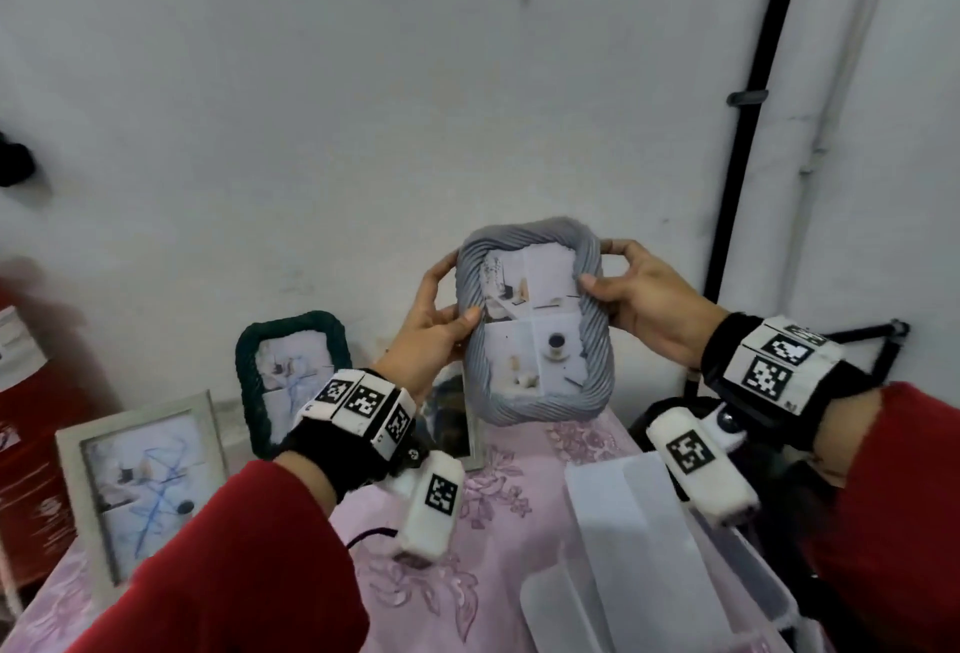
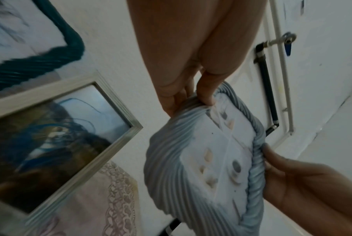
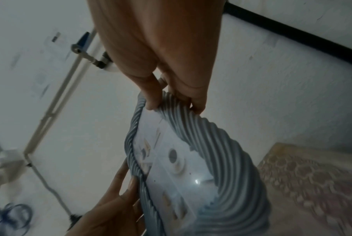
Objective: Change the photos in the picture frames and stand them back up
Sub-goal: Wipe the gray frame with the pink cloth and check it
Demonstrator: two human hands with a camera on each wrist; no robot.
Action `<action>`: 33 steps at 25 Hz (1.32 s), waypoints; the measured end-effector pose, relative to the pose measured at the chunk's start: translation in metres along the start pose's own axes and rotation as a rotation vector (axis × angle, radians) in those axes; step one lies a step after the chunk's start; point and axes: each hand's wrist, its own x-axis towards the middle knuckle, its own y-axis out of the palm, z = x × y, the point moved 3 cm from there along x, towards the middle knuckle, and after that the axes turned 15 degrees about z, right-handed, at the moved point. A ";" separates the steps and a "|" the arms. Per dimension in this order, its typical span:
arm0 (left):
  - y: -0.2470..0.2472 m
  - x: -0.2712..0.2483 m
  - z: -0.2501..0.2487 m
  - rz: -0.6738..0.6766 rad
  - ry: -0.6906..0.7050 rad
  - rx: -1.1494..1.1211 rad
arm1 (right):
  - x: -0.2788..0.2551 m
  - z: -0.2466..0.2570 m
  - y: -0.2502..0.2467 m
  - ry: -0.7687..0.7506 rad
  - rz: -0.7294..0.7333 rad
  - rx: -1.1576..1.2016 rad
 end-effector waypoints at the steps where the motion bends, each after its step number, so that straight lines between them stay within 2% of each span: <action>1: -0.001 0.017 0.005 -0.017 0.004 0.030 | 0.011 -0.002 -0.011 0.004 -0.014 -0.002; 6: -0.013 0.082 0.024 -0.083 -0.031 0.411 | 0.054 -0.031 -0.060 0.037 -0.057 0.013; 13: -0.043 0.135 0.055 0.014 -0.220 0.824 | 0.103 -0.091 -0.086 0.082 -0.066 0.049; 21: -0.055 0.151 0.086 0.144 -0.508 0.966 | 0.120 -0.140 -0.087 0.137 -0.040 0.075; 29: -0.057 0.146 0.088 0.184 -0.532 1.008 | 0.108 -0.147 -0.086 0.164 -0.036 0.034; 33: -0.061 0.146 0.086 0.202 -0.541 1.043 | 0.106 -0.143 -0.090 0.189 -0.123 -0.153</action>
